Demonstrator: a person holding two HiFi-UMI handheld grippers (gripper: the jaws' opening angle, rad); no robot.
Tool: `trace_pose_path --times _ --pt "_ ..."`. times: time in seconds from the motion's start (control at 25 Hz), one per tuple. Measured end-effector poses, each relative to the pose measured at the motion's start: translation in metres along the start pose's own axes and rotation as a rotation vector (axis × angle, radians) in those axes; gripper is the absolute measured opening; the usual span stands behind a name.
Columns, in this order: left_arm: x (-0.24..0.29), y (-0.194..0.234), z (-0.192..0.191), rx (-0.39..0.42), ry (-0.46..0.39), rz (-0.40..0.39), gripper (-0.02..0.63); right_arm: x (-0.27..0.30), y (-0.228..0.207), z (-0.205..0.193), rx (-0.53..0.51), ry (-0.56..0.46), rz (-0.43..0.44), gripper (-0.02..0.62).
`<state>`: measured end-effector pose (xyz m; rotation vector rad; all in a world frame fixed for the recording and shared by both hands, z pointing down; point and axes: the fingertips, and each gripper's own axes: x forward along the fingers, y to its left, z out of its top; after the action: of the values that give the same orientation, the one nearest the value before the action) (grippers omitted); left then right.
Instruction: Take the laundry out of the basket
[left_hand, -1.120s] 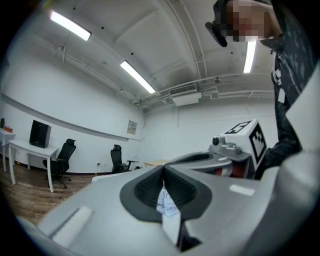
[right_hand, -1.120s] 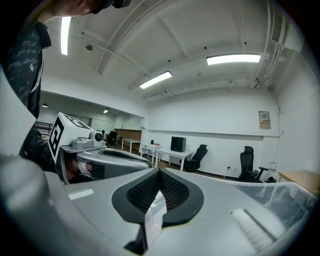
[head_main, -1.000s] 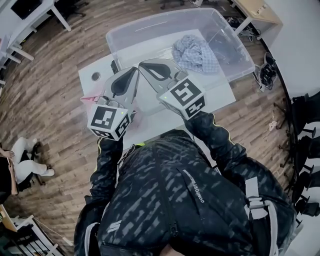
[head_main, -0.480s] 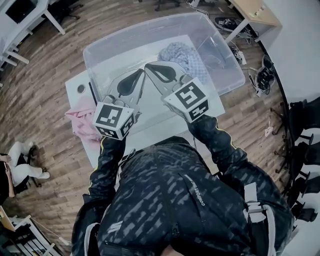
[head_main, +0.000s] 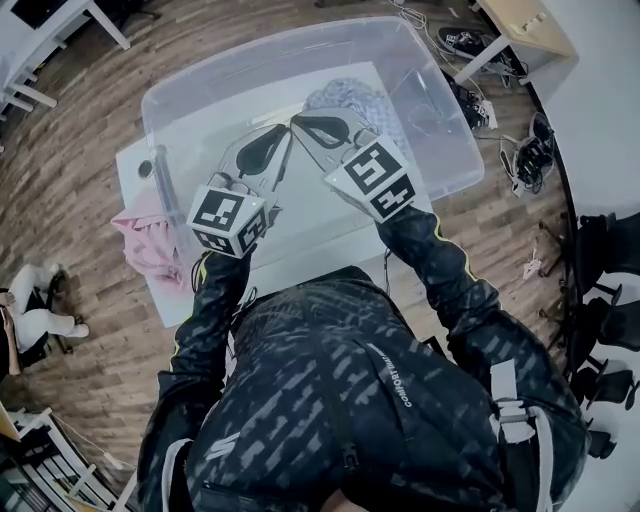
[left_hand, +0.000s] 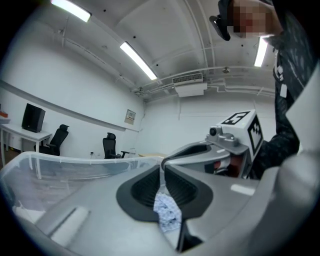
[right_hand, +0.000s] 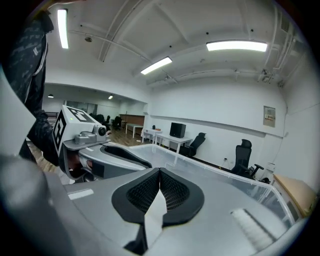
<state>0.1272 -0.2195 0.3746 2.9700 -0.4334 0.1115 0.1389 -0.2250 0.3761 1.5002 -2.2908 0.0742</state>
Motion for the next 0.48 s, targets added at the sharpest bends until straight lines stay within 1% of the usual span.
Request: trace_pose_path --times 0.16,0.32,0.48 --pt "0.019 0.009 -0.017 -0.006 0.016 0.005 0.051 0.012 -0.021 -0.031 -0.029 0.096 0.029 0.02" --pt "0.034 0.025 -0.033 -0.025 0.03 0.024 0.071 0.033 -0.052 -0.073 -0.001 0.212 0.035 0.045" --pt "0.039 0.037 -0.055 -0.065 0.057 0.039 0.08 0.049 -0.068 -0.129 0.017 0.361 0.072 0.117"
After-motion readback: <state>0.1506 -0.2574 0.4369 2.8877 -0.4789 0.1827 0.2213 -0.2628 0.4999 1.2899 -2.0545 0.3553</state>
